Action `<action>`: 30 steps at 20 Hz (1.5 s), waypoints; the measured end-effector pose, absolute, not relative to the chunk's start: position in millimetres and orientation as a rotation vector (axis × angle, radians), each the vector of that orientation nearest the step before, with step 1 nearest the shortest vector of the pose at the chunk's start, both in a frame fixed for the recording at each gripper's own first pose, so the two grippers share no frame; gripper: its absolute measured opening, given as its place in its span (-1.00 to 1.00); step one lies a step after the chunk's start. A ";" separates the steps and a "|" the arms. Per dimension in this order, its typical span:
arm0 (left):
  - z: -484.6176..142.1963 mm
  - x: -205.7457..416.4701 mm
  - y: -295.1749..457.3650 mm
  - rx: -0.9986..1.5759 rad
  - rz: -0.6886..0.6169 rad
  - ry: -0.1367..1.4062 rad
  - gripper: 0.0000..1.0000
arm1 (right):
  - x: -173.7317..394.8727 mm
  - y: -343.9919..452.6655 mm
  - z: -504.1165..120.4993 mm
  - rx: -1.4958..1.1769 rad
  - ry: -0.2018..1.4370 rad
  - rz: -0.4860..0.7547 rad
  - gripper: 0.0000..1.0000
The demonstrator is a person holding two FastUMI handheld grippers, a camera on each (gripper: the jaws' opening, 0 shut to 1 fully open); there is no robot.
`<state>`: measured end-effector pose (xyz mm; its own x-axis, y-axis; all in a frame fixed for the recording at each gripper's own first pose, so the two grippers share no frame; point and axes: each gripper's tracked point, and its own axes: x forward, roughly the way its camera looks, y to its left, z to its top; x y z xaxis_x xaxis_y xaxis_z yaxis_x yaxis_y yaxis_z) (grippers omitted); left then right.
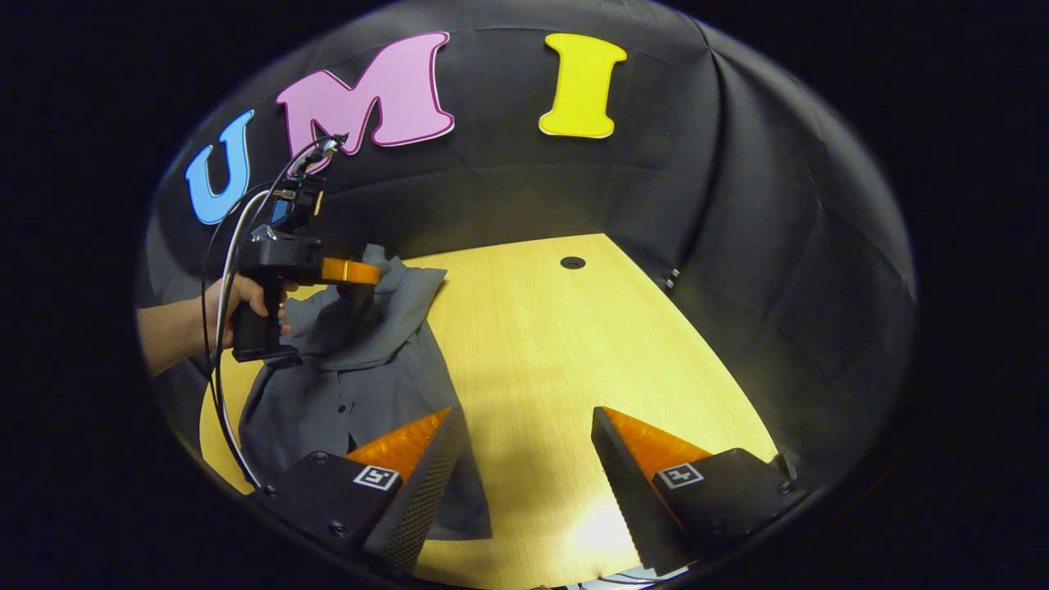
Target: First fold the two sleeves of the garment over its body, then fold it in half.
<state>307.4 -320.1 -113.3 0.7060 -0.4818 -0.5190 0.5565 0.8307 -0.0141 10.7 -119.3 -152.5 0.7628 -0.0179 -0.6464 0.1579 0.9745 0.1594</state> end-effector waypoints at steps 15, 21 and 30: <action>-155.4 163.3 -86.4 0.033 -0.307 0.604 0.92 | 2.8 -34.1 -192.9 0.208 0.818 0.111 0.99; -219.2 81.7 3.1 -0.041 -0.138 0.732 0.84 | -14.1 -7.0 -226.1 0.181 0.916 0.172 0.99; -277.2 14.7 45.1 -0.013 -0.048 0.852 0.93 | -33.6 6.8 -270.3 0.144 1.034 0.184 0.99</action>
<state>14.7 45.1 -277.2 0.6573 -0.0478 -0.7521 0.0373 0.9988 -0.0309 -33.6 6.8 -270.3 0.4980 0.2194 -0.8389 -0.0842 0.9751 0.2051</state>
